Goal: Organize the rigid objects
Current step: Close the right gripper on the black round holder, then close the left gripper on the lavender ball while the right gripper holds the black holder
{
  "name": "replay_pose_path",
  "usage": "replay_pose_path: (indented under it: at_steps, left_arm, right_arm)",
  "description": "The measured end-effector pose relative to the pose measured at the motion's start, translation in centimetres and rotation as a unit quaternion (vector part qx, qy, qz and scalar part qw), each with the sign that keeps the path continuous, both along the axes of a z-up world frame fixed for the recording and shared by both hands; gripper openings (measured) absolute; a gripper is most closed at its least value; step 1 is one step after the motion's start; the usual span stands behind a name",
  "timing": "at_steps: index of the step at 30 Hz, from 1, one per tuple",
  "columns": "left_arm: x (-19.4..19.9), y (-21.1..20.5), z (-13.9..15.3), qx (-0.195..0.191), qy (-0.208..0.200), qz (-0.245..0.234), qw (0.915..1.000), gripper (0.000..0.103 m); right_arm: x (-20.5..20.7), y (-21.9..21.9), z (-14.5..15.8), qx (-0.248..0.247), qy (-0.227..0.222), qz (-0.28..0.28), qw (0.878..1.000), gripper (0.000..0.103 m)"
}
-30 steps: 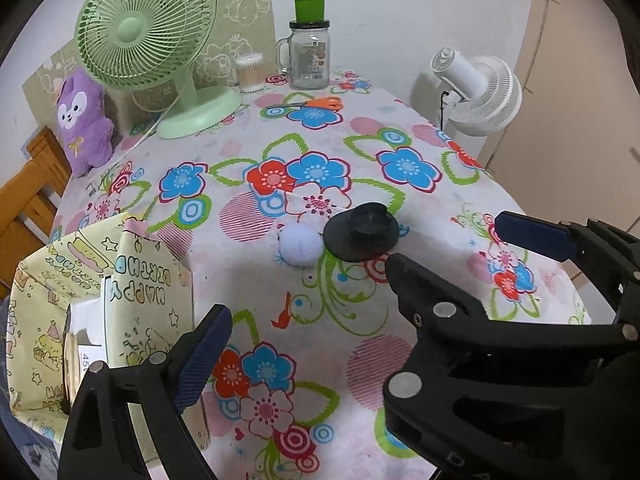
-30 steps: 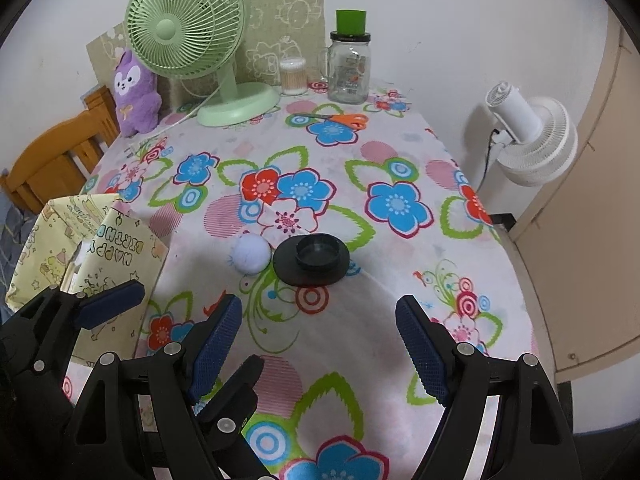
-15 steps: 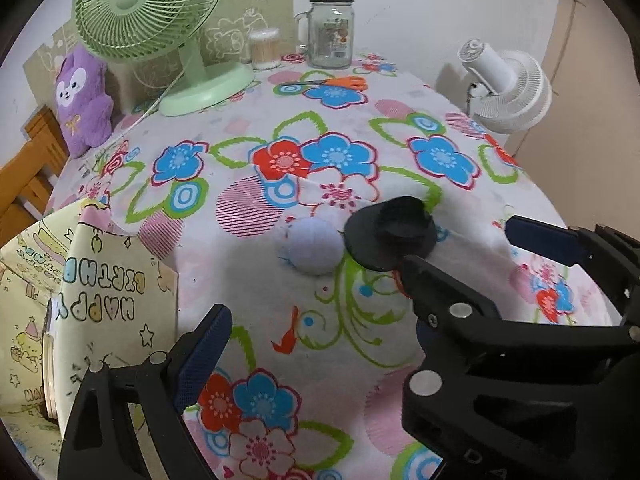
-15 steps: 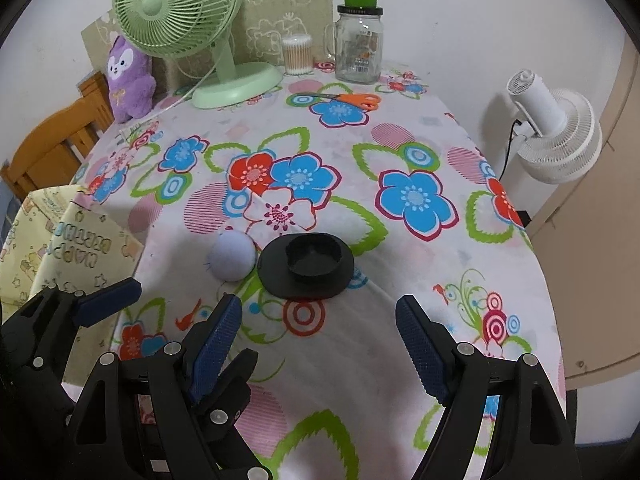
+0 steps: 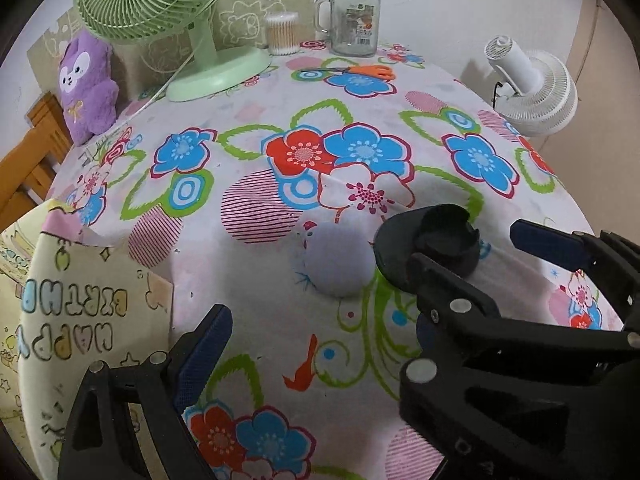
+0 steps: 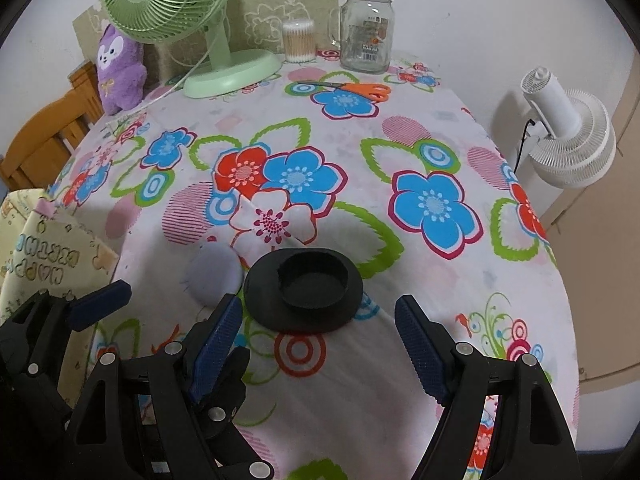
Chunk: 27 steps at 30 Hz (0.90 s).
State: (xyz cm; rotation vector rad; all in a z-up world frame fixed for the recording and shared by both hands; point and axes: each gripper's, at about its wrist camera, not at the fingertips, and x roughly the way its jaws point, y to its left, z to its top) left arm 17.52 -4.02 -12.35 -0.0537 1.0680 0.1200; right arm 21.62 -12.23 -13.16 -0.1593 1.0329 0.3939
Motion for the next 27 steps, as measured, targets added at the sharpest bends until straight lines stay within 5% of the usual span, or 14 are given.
replay_pose_path:
  at_steps: [5, 7, 12, 13, 27]
  left_arm:
    - [0.5, 0.3, -0.4, -0.004, 0.000, 0.003, 1.0000, 0.095]
    - [0.7, 0.4, -0.7, -0.006, 0.003, 0.003, 1.0000, 0.095]
    - [0.7, 0.4, -0.8, -0.005, 0.000, -0.001, 1.0000, 0.095]
    - [0.8, 0.5, -0.8, -0.006, -0.001, -0.001, 1.0000, 0.095]
    - [0.9, 0.9, -0.7, 0.002, -0.023, 0.007, 0.9997, 0.087]
  right_arm:
    - [0.7, 0.4, -0.6, -0.004, 0.002, 0.001, 1.000, 0.069]
    - [1.0, 0.6, -1.0, -0.005, 0.008, 0.006, 1.000, 0.053]
    - [1.0, 0.7, -1.1, -0.007, -0.002, 0.010, 1.000, 0.052]
    - [0.9, 0.7, -1.0, -0.005, -0.006, 0.010, 1.000, 0.043]
    - [1.1, -1.9, -0.7, -0.009, -0.029, -0.035, 0.999, 0.043]
